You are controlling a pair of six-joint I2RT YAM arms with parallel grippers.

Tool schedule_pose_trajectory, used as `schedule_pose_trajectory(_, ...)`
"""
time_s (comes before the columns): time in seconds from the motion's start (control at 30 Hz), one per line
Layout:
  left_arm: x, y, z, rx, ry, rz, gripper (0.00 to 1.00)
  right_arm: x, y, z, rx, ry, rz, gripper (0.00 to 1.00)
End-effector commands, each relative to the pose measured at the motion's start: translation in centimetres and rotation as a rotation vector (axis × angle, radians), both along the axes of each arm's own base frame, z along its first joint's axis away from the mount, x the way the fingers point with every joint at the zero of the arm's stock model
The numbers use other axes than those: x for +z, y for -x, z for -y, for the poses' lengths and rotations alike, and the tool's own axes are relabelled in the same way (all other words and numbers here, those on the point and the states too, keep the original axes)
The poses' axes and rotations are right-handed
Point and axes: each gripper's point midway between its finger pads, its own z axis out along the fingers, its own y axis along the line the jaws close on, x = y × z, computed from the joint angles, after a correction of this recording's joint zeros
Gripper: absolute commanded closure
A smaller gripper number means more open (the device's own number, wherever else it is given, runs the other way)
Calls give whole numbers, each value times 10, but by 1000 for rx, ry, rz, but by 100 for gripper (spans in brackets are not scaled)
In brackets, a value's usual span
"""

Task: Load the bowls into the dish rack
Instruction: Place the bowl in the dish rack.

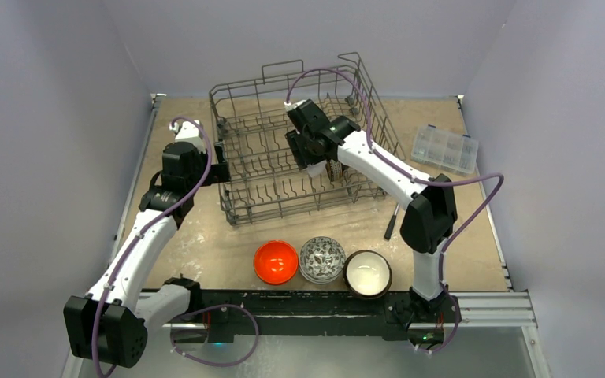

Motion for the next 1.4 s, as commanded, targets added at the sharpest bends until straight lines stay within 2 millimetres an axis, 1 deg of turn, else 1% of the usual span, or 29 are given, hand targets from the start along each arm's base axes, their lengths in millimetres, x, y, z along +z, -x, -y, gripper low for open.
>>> schedule_pose_trajectory(0.0, 5, -3, 0, -14, -12, 22, 1, 6, 8, 0, -6, -29, -7, 100)
schedule_pose_trajectory(0.1, 4, -3, 0, -14, -13, 21, 1, -4, 5, -1, -15, -10, -20, 100)
schedule_pose_trajectory(0.27, 5, -3, 0, -14, -14, 22, 1, -18, 2, 2, -25, 37, -30, 100)
schedule_pose_trajectory(0.33, 5, -4, 0, -15, -14, 23, 1, -21, 3, 4, -22, 46, -40, 97)
schedule_pose_trajectory(0.4, 5, -3, 0, -14, -14, 21, 1, -23, 5, 4, -14, 50, -46, 92)
schedule_pose_trajectory(0.43, 4, -3, 0, -15, -15, 20, 1, -22, 6, 5, -15, 51, -46, 88)
schedule_pose_trajectory(0.47, 4, -3, 0, -14, -15, 20, 1, -21, 7, 6, -16, 51, -47, 82)
schedule_pose_trajectory(0.57, 5, -3, 0, -12, -15, 21, 1, -17, 9, 7, -20, 45, -49, 54)
schedule_pose_trajectory(0.63, 4, -3, 0, -13, -16, 20, 1, -11, 8, 6, -25, 30, -37, 42)
schedule_pose_trajectory(0.73, 4, -3, -1, -12, -15, 20, 1, 1, 6, 3, -24, -1, -12, 30)
schedule_pose_trajectory(0.93, 4, -3, -1, -11, -16, 20, 1, 32, 2, 0, -22, -60, 55, 14)
schedule_pose_trajectory(1.0, 5, -3, 0, -12, -16, 21, 1, 40, 2, 0, -23, -75, 75, 11)
schedule_pose_trajectory(1.2, 3, -3, -1, -12, -16, 18, 1, 62, 2, 0, -22, -119, 125, 10)
schedule_pose_trajectory(1.37, 4, -3, -1, -11, -17, 17, 1, 69, 1, -8, 10, -156, 146, 12)
